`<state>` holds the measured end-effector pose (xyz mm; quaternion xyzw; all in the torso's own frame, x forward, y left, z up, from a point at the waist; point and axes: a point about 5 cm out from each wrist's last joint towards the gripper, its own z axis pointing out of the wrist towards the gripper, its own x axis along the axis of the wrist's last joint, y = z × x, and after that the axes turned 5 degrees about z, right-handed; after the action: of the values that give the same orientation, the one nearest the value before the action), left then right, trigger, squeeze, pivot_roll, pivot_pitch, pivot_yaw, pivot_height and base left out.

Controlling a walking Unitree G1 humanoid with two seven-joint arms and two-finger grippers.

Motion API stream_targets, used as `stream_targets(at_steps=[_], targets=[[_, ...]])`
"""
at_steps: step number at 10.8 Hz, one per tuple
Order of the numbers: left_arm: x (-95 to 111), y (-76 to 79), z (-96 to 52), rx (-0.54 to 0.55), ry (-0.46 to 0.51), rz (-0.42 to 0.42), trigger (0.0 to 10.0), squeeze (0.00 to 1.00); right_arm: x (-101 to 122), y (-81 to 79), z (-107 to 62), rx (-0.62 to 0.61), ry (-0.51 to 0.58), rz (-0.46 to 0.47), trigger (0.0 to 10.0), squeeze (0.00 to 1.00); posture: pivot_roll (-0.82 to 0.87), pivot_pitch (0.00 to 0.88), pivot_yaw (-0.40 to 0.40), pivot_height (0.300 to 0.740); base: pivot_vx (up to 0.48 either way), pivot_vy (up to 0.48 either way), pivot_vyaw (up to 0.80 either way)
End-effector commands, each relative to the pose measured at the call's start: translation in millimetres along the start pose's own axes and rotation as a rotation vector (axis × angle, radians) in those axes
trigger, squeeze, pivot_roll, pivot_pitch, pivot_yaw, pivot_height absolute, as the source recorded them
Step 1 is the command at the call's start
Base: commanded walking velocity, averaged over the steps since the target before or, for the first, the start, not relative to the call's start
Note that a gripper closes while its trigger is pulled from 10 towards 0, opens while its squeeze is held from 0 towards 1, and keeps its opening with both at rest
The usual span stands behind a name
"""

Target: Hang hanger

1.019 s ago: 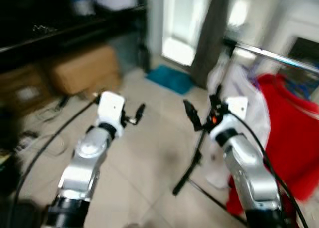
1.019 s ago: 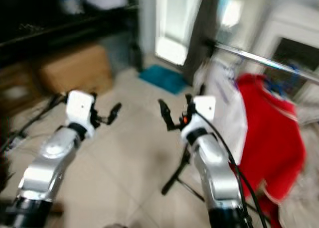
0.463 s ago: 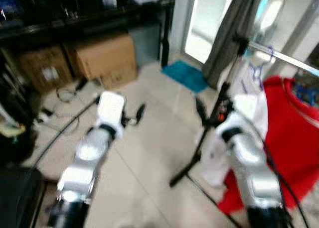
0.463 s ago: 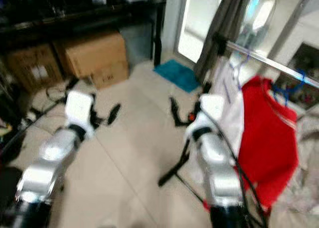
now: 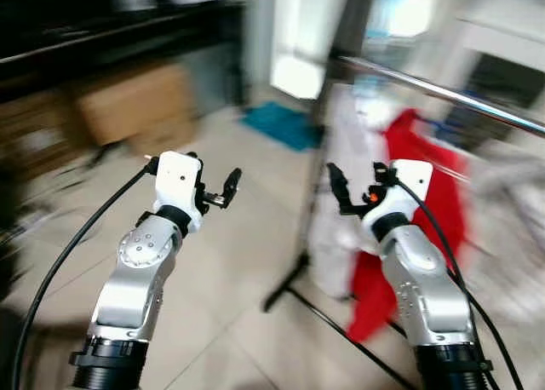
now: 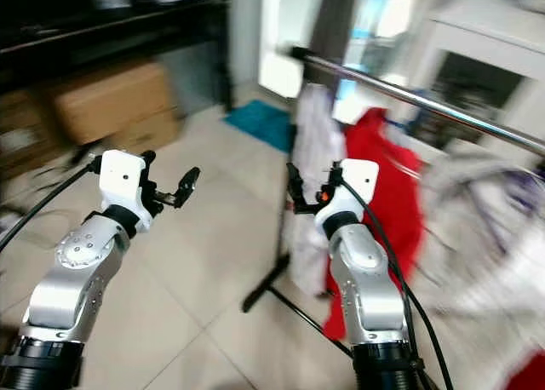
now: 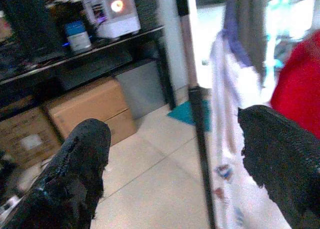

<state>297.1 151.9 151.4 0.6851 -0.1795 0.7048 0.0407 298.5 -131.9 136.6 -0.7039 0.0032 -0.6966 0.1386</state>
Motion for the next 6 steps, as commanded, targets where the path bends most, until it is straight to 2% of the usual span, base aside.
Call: stream_targets(at_steps=[1,2,3,5,6], targets=[[4.9,0.2,-1.5,-0.004,0.015,-0.013,10.0,0.0,9.7,-3.6,2.9,0.013,0.04,-0.03,10.0,0.0,0.09,0.01,-0.006,0.74,0.0,0.0,0.0],[3.7,-0.2,-3.1,-0.003,0.016,-0.021,10.0,0.0,11.4,-6.4,4.5,0.029,0.046,-0.041,10.0,0.0,0.09,0.009,-0.004,0.74,0.0,0.0,0.0],[1.4,-0.9,-3.6,-0.008,0.014,-0.034,10.0,0.0,9.2,-8.9,6.3,0.025,0.045,-0.09,10.0,0.0,0.07,0.006,0.002,0.74,0.292,0.0,0.0],[-1.4,1.8,-0.5,-0.025,0.001,-0.052,10.0,0.0,12.8,-13.0,2.5,0.028,0.07,-0.072,10.0,0.0,0.04,0.0,0.007,0.74,0.317,0.0,0.0],[-1.7,2.4,-0.4,-0.024,-0.002,-0.056,10.0,0.0,11.0,-9.6,2.0,0.023,0.064,-0.07,10.0,0.0,0.06,0.0,-0.004,0.74,0.319,0.0,0.0]])
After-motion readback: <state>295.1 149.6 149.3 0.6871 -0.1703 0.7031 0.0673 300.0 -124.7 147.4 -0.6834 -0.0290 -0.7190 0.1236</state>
